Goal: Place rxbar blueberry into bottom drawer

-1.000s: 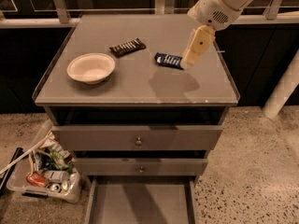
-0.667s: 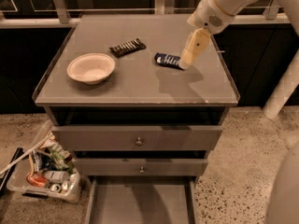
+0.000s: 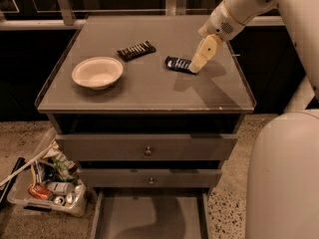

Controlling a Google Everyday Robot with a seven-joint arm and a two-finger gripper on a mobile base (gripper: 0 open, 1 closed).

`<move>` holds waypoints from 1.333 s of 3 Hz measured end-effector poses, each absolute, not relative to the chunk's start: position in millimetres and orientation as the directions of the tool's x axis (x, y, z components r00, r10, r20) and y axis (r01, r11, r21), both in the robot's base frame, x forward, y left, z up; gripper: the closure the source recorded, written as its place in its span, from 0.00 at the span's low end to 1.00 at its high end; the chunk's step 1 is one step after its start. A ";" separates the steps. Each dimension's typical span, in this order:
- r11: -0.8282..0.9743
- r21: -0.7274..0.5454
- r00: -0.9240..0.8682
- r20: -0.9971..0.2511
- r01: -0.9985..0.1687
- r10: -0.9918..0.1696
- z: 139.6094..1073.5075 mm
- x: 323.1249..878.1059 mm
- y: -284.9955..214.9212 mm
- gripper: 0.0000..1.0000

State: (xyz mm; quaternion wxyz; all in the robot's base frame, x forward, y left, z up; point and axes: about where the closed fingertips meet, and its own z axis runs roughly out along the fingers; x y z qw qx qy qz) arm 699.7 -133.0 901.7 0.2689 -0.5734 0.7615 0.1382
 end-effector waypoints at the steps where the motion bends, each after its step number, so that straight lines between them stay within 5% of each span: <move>1: 0.286 -0.072 -0.190 -0.592 -0.956 -0.784 891.2 710.3 -123.2 0.00; 4: 0.265 -0.095 -0.159 -0.596 -0.959 -0.787 859.3 732.5 -121.1 0.00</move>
Offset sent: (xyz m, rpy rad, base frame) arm 0.0322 0.0090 -0.0314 0.0648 0.0056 0.0493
